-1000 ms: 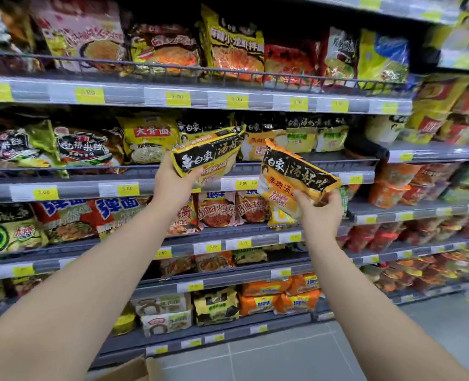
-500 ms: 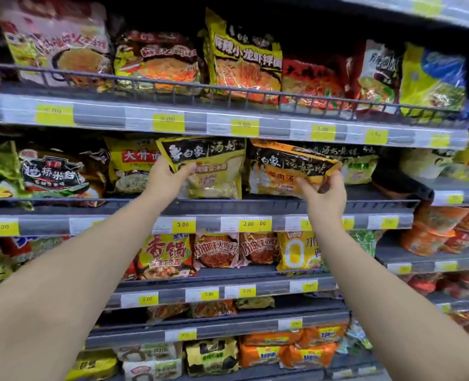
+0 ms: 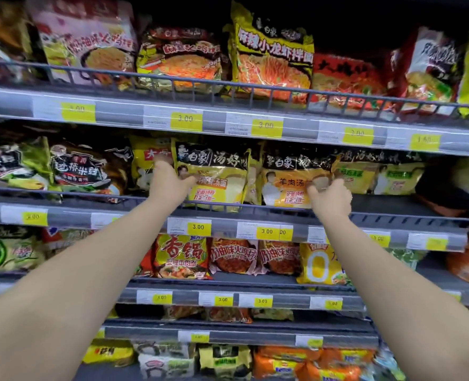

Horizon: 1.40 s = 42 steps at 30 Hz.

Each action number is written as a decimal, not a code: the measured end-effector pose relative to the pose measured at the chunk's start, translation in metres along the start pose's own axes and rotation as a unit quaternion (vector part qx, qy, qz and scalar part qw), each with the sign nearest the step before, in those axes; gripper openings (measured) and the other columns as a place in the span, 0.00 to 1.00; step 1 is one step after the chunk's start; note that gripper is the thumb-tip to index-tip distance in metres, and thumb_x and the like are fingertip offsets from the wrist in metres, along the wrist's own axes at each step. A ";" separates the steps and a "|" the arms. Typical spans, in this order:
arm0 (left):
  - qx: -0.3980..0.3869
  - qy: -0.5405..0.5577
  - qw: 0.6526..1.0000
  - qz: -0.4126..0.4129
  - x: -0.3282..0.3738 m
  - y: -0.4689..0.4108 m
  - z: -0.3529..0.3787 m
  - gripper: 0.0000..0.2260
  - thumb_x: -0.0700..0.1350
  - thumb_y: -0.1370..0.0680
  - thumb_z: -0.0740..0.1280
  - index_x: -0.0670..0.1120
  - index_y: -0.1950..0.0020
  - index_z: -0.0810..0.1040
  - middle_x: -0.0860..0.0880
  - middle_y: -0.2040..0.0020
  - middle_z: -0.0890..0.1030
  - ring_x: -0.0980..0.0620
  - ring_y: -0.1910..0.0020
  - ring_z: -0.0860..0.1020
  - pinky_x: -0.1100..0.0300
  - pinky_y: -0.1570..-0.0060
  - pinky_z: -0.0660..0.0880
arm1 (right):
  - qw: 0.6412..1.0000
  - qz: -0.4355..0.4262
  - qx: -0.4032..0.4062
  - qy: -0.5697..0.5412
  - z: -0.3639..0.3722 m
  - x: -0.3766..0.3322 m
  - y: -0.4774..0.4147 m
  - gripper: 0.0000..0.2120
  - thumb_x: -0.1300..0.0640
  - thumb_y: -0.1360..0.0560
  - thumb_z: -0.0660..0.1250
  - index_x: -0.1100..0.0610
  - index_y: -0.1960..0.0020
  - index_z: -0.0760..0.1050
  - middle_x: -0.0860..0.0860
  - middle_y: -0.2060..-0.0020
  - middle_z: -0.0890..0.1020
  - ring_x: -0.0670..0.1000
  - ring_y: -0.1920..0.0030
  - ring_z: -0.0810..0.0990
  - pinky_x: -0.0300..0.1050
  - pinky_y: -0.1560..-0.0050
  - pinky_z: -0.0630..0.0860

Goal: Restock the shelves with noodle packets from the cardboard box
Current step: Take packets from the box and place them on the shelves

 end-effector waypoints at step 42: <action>0.056 0.168 0.830 -0.529 -0.445 0.524 -0.235 0.09 0.37 0.24 0.63 0.44 0.45 0.70 0.42 0.49 0.76 0.47 0.57 0.76 0.58 0.59 0.72 | 0.887 0.105 -0.449 -0.010 0.128 0.150 0.671 0.04 0.60 0.25 0.65 0.55 0.54 0.70 0.52 0.63 0.76 0.53 0.59 0.74 0.43 0.56 0.68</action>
Point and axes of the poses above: each hand's wrist, its own y-axis away from the middle knuckle, its own z-axis out of the palm, x = y × z, the point moved 6 cm from there along -y, towards the middle knuckle
